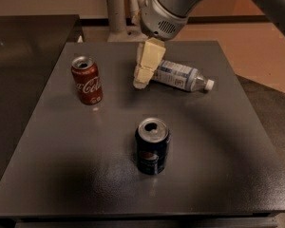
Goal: Move coke can near pepsi can
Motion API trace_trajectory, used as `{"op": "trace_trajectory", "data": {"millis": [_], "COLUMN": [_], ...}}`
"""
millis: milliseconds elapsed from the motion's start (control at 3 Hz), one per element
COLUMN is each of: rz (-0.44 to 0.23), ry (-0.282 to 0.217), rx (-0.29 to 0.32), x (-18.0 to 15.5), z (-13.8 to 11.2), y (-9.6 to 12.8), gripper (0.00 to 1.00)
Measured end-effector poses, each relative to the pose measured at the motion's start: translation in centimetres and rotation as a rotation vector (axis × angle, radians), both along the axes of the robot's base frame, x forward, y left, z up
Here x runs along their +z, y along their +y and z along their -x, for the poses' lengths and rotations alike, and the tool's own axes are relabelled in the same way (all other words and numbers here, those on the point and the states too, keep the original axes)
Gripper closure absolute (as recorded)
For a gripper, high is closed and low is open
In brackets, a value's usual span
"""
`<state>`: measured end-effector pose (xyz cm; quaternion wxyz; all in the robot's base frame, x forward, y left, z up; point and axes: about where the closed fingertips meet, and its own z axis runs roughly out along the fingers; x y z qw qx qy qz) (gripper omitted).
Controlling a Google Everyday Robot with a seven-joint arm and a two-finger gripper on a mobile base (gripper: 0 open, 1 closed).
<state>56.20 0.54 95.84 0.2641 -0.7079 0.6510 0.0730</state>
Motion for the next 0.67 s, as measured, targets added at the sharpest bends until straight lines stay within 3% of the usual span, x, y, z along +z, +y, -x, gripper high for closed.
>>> {"op": "trace_trajectory", "data": {"millis": [667], "rz": [-0.034], "ry": [0.08], "rx": [0.061], "x": [-1.7], "z": [-1.6], "y": [6.0], "gripper": [0.0]}}
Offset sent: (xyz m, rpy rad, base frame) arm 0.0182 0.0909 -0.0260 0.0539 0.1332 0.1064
